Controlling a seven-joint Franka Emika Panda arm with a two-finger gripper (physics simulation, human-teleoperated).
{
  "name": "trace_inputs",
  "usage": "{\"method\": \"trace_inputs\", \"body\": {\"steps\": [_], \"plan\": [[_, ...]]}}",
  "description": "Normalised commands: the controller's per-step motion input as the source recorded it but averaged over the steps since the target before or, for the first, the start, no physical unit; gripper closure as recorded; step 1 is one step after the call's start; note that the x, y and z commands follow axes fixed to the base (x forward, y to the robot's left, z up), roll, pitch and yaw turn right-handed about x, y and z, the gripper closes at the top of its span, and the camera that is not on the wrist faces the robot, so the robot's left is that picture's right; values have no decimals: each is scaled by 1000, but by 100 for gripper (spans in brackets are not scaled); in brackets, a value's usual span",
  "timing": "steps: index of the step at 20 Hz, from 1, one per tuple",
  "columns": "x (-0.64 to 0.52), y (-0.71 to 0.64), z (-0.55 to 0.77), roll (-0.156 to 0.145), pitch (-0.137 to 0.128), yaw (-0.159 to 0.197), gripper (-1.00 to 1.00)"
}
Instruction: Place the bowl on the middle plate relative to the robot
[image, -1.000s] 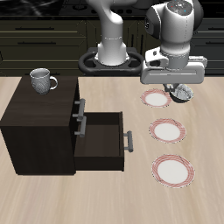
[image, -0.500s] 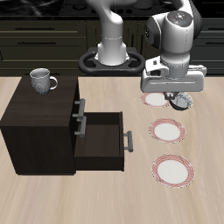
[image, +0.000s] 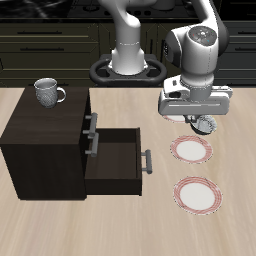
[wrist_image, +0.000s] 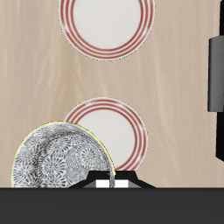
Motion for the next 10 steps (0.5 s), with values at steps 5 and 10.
{"method": "trace_inputs", "body": {"steps": [5,10], "plan": [[134,-100,-212,-1,12,9,100],[50,-58,-230,0,7,9,100]]}}
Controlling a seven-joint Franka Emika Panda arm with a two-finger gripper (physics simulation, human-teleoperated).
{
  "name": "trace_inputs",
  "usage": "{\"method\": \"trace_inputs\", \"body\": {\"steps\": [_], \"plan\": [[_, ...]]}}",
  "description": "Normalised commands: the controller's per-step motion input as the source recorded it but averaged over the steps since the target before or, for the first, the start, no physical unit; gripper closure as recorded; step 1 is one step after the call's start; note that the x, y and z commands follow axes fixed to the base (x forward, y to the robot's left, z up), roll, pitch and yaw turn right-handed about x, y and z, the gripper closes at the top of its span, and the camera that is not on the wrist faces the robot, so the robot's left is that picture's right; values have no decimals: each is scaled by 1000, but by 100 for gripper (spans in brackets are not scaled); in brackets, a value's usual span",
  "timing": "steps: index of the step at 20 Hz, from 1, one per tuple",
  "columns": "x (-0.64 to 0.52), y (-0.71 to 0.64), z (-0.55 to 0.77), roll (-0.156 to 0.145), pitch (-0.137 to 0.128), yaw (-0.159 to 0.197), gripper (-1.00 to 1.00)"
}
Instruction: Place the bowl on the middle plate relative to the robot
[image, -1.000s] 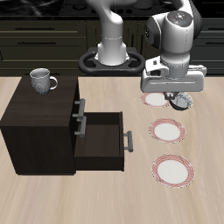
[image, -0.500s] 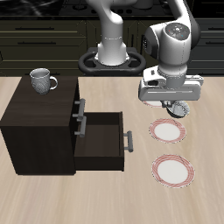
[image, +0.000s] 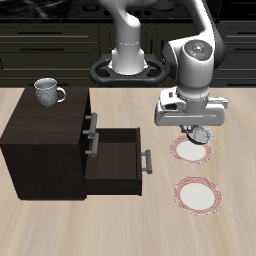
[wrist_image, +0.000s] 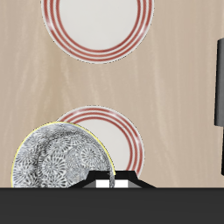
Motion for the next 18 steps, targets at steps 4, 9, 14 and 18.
{"method": "trace_inputs", "body": {"steps": [4,9,14,18], "plan": [[-105,22,-189,10,11,-1,100],[-41,-4,-307,7,34,14,100],[25,12,-221,5,20,4,100],[101,-43,-67,-8,-2,-12,100]]}}
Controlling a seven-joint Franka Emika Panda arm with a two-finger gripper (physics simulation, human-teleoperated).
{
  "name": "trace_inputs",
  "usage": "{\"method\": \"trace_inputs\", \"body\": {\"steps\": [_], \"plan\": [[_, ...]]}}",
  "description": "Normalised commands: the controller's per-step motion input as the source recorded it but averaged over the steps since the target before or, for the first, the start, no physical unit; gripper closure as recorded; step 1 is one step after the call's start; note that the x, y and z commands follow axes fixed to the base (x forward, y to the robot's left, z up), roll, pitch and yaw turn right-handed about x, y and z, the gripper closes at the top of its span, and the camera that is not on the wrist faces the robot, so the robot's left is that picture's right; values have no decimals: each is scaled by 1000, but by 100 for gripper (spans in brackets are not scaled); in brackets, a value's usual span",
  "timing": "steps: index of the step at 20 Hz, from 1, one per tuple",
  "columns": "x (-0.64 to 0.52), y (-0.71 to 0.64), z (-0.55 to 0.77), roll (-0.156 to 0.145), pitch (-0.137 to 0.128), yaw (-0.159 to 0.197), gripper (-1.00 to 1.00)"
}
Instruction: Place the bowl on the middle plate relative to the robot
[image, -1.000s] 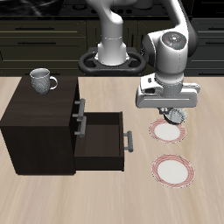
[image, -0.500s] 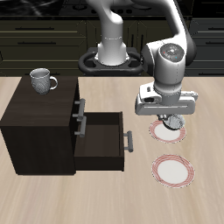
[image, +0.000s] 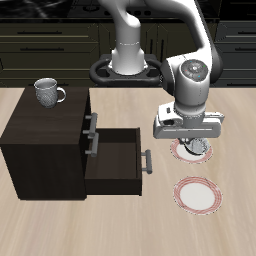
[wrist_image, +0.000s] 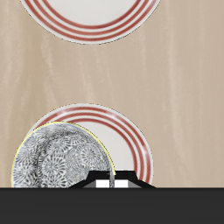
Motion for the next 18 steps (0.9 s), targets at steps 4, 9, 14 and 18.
{"method": "trace_inputs", "body": {"steps": [4,9,14,18], "plan": [[28,-16,-249,-6,32,9,100],[22,21,-226,3,66,-2,-100],[-63,27,54,21,-14,0,-100],[-90,25,166,13,-28,-5,-100]]}}
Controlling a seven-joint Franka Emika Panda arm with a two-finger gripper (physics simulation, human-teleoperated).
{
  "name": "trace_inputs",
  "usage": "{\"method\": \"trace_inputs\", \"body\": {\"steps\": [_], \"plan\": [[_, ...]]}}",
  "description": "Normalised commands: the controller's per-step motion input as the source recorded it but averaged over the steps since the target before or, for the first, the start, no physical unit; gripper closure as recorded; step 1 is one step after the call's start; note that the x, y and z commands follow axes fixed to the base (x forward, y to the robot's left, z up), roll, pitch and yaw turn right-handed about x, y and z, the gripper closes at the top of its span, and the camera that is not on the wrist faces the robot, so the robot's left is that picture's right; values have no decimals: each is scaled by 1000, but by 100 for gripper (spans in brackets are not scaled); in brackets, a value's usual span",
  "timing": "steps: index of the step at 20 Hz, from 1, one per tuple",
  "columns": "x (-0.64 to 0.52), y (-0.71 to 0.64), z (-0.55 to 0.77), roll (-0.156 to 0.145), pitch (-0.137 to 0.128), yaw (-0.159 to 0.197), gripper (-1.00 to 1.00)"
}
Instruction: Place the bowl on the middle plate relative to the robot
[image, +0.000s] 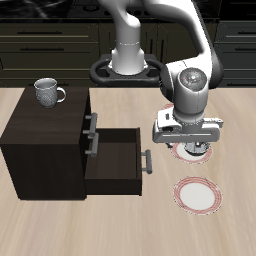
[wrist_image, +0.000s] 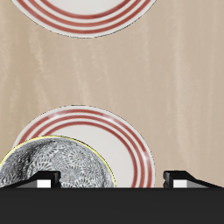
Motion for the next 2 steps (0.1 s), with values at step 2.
{"method": "trace_inputs", "body": {"steps": [2], "plan": [[-226,10,360,15,-57,4,-100]]}}
